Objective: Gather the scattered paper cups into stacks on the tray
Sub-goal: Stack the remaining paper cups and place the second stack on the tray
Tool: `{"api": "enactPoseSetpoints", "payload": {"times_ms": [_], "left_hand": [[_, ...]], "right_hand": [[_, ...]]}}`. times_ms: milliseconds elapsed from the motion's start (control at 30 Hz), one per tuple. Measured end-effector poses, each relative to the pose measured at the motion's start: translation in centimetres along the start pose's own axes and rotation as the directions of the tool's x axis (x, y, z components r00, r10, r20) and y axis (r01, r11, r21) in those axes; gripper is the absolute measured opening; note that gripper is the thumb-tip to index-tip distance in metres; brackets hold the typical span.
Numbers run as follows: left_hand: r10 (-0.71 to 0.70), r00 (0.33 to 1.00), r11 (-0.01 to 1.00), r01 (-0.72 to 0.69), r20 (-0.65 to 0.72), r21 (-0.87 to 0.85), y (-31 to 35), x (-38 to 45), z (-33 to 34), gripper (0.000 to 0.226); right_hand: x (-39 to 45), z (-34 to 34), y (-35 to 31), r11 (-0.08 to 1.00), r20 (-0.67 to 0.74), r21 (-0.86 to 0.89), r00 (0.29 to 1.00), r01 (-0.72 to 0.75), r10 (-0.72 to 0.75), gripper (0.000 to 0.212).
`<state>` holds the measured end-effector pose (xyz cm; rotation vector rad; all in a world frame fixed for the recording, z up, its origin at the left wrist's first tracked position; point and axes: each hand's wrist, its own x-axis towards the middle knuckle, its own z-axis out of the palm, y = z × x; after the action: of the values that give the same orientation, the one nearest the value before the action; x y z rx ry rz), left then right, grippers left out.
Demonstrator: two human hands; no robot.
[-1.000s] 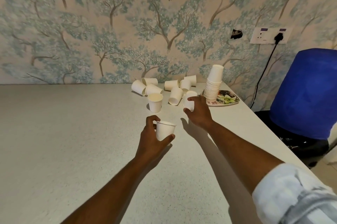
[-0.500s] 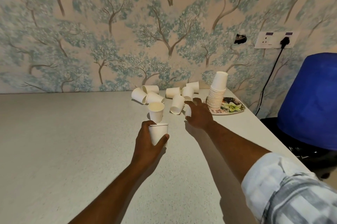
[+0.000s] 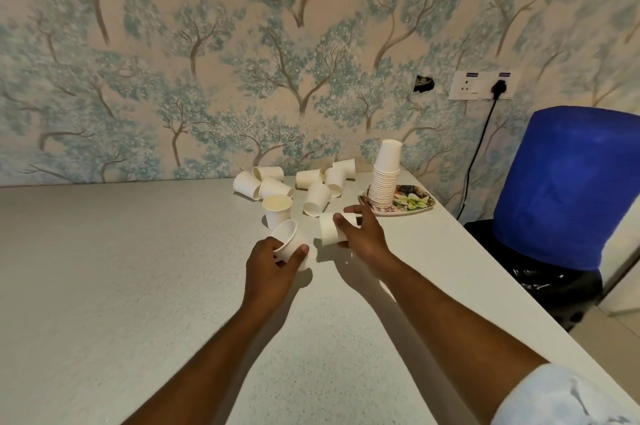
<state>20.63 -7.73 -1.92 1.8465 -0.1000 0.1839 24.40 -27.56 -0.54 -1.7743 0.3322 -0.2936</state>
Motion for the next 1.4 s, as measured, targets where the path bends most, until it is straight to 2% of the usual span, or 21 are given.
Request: {"api": "enactPoseSetpoints", "payload": {"times_ms": [67, 200, 367, 467, 567, 700, 833, 967, 1100, 1200, 1400], "left_hand": [[0.007, 1.000, 1.000, -0.008, -0.030, -0.030, 0.4, -0.5, -0.3, 0.044], [0.042, 0.997, 0.997, -0.045, -0.063, -0.056, 1.1, -2.0, -0.1, 0.041], [0.126, 0.983, 0.992, -0.129, 0.132, 0.011, 2.1, -4.2, 0.8, 0.054], [0.114, 0.966, 0.993, -0.119, 0.234, 0.008, 3.2, -5.2, 1.4, 0.068], [0.116, 0.957, 0.991, -0.131, 0.266, 0.037, 4.0, -6.3, 2.0, 0.076], [0.096, 0.950, 0.992, -0.116, 0.296, 0.050, 4.5, -7.2, 2.5, 0.072], [0.054, 0.941, 0.991, -0.091, 0.333, 0.095, 5.0, -7.9, 2.9, 0.069], [0.005, 0.932, 0.978, -0.080, 0.363, 0.193, 4.8, -8.5, 3.4, 0.062], [-0.012, 0.957, 0.981, -0.045, 0.291, 0.189, 4.4, -9.2, 3.6, 0.071], [-0.050, 0.987, 0.971, 0.012, 0.153, 0.238, 3.1, -8.8, 3.1, 0.066], [0.034, 0.992, 0.904, -0.081, 0.119, 0.420, 1.4, -3.8, 1.1, 0.059]], "right_hand": [[-2.5, -0.1, -0.1, 0.962, 0.055, 0.244, 0.992, -0.126, 0.116, 0.035], [-7.3, 0.2, 0.4, 0.852, 0.132, 0.472, 0.973, -0.228, 0.187, 0.033], [-11.1, 0.7, -0.3, 0.755, 0.167, 0.617, 0.975, -0.222, 0.150, 0.029], [-12.1, 0.1, -0.7, 0.722, 0.183, 0.648, 0.970, -0.242, 0.161, 0.029], [-12.9, -0.9, -0.3, 0.716, 0.191, 0.650, 0.967, -0.252, 0.167, 0.027], [-13.1, -2.4, 0.1, 0.735, 0.226, 0.636, 0.967, -0.236, 0.115, 0.025], [-13.0, -3.7, 0.4, 0.792, 0.308, 0.559, 0.948, -0.246, 0.076, 0.038], [-12.4, -4.7, 0.6, 0.819, 0.346, 0.505, 0.933, -0.271, 0.096, 0.031], [-11.7, -5.0, 1.9, 0.788, 0.323, 0.522, 0.931, -0.327, 0.172, 0.029], [-11.8, -4.6, 3.8, 0.770, 0.333, 0.499, 0.908, -0.398, 0.253, 0.036], [-10.5, -4.0, 4.9, 0.740, 0.281, 0.534, 0.912, -0.408, 0.300, 0.047]]}}
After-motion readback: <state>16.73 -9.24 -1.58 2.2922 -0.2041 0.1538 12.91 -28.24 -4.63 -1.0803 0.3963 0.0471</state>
